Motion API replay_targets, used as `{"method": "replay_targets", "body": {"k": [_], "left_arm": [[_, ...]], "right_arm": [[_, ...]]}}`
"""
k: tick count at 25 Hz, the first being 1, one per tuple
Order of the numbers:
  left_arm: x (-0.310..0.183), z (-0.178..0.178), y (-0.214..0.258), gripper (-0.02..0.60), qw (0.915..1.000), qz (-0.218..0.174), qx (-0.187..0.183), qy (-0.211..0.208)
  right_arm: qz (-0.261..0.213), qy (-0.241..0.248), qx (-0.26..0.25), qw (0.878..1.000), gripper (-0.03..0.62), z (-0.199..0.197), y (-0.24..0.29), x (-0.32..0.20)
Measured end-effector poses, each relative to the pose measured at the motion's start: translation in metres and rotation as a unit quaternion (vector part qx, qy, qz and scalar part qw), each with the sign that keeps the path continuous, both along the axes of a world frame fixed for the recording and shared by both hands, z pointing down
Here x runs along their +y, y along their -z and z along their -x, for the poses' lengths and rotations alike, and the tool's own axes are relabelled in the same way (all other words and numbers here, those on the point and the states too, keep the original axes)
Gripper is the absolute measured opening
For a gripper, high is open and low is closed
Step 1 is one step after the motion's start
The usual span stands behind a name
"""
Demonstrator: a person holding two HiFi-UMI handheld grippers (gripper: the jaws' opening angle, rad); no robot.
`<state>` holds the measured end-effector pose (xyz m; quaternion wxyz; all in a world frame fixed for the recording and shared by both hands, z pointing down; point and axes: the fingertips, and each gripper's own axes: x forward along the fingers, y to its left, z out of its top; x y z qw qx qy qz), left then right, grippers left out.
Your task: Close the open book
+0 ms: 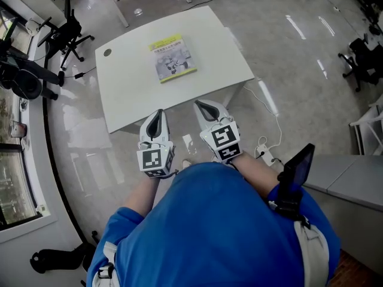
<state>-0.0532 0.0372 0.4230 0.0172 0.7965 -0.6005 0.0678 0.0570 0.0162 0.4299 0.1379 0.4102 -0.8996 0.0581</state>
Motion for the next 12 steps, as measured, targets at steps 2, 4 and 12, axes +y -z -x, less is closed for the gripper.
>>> {"method": "replay_targets", "body": {"k": [2,4,12], "left_arm": [[0.0019,-0.0019,-0.0006,0.006,1.0,-0.002,0.0,-0.004],[0.0034,-0.0042,-0.0019,0.006,1.0,0.0,0.003,-0.007],[0.0017,-0.0039,-0.0025,0.006,1.0,0.004,0.008,0.001]], "right_arm": [[0.004,0.001,0.0,1.0,0.003,-0.0007,-0.0017,0.0029],[0.003,-0.001,0.0,1.0,0.003,-0.0016,-0.0011,0.0039],[0.001,0.003,0.003,1.0,0.003,0.0023,-0.0059,0.0036]]}}
